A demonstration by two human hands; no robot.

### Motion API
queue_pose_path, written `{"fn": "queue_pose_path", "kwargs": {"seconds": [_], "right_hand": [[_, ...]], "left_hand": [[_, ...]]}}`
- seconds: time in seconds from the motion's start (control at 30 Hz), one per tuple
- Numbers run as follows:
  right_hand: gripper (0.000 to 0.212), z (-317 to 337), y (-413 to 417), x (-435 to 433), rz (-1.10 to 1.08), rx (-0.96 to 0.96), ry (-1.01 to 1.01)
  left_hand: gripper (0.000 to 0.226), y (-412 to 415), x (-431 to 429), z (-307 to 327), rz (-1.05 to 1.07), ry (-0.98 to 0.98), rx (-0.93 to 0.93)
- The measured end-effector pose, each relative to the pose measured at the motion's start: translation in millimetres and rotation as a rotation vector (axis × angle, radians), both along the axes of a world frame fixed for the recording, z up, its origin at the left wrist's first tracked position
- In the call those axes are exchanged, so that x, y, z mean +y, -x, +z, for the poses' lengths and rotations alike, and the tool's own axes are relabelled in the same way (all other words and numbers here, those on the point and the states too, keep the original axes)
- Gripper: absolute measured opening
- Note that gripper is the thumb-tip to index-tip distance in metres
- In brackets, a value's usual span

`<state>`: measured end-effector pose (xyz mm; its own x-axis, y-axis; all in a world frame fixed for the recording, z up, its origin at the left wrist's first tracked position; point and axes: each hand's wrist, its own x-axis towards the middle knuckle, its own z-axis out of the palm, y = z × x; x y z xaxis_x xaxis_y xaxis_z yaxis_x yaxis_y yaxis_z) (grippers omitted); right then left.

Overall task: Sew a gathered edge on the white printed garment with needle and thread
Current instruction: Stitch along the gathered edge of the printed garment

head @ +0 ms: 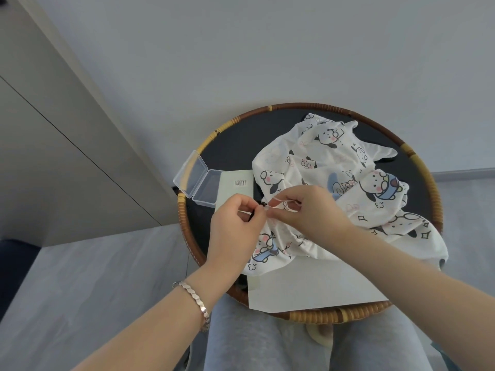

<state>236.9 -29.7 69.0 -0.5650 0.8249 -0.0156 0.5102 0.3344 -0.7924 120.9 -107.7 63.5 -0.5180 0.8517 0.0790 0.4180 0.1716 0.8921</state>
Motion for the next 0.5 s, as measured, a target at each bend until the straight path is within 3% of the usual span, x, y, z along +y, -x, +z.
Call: {"fn": "queue_pose_path", "kwargs": {"seconds": [0.17, 0.3, 0.5], "right_hand": [[0.009, -0.3, 0.0, -1.1, -0.007, -0.014, -0.044], [0.006, -2.9, -11.4, 7.2, -0.168, -0.013, 0.071], [0.013, -30.6, -53.6, 42.3, -0.468, -0.258, 0.222]], "left_hand": [[0.023, 0.4, -1.2, -0.4, -0.022, 0.015, 0.032], [0.016, 5.7, -1.1, -3.6, 0.066, 0.019, 0.083], [0.007, 12.0, 0.5, -8.3, 0.151, 0.028, 0.100]]}}
